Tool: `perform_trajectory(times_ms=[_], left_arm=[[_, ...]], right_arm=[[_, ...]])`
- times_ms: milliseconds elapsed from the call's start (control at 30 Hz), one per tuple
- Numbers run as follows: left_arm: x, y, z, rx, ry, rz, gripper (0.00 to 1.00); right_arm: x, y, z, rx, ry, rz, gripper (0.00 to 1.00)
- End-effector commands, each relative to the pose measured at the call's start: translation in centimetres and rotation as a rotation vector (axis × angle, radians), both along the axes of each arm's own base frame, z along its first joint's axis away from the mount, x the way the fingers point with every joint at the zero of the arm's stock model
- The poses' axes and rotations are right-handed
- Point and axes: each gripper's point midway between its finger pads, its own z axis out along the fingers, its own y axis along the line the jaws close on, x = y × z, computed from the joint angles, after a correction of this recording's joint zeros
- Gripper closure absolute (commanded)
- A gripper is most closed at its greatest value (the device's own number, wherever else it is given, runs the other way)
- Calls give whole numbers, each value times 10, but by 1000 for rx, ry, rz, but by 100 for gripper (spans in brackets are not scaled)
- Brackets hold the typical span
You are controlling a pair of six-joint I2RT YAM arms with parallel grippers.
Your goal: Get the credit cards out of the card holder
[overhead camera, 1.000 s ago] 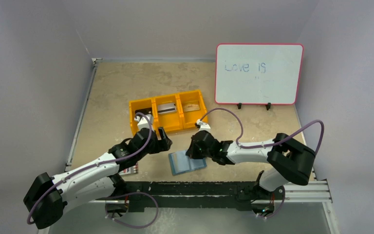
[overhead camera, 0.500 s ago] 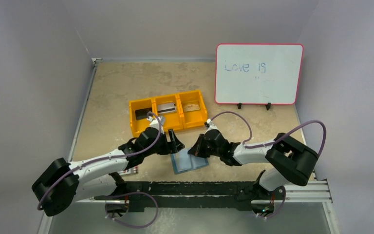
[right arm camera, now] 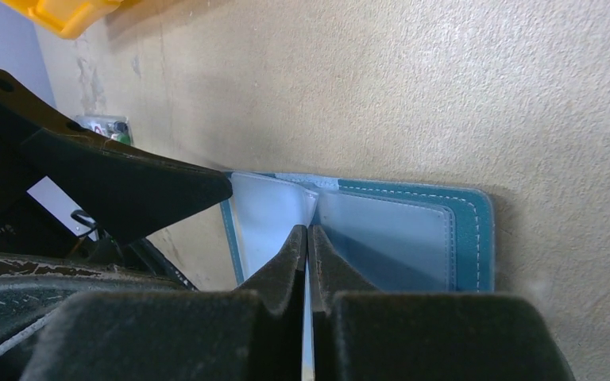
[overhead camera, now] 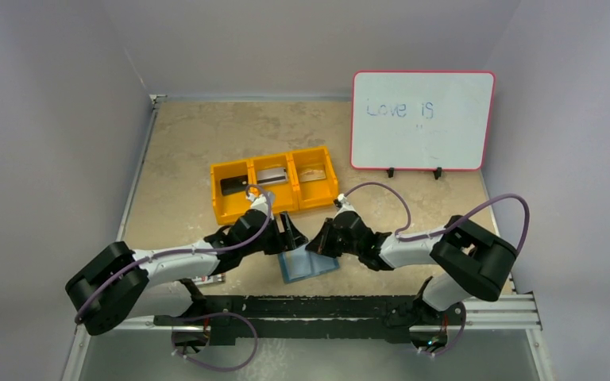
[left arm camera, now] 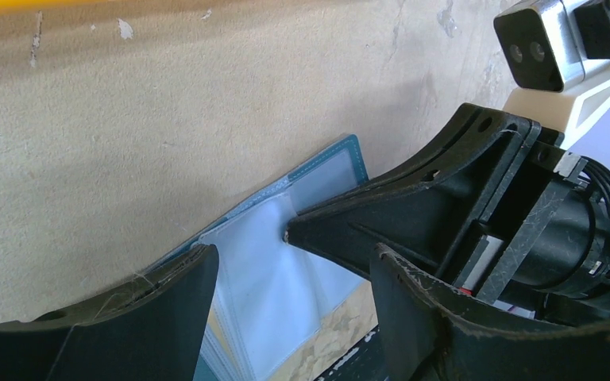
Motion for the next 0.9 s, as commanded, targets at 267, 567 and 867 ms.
perform_trajectory(times_ms=[267, 567, 867], left_arm=[[3, 5, 19, 59, -24, 53, 31], [0, -6, 10, 28, 0, 40, 32], [-7, -1, -4, 88, 18, 42, 32]], right_arm=[[0, -4, -7, -10, 11, -14, 100], [0, -4, -8, -12, 13, -13, 100], [-1, -4, -10, -16, 18, -12, 100]])
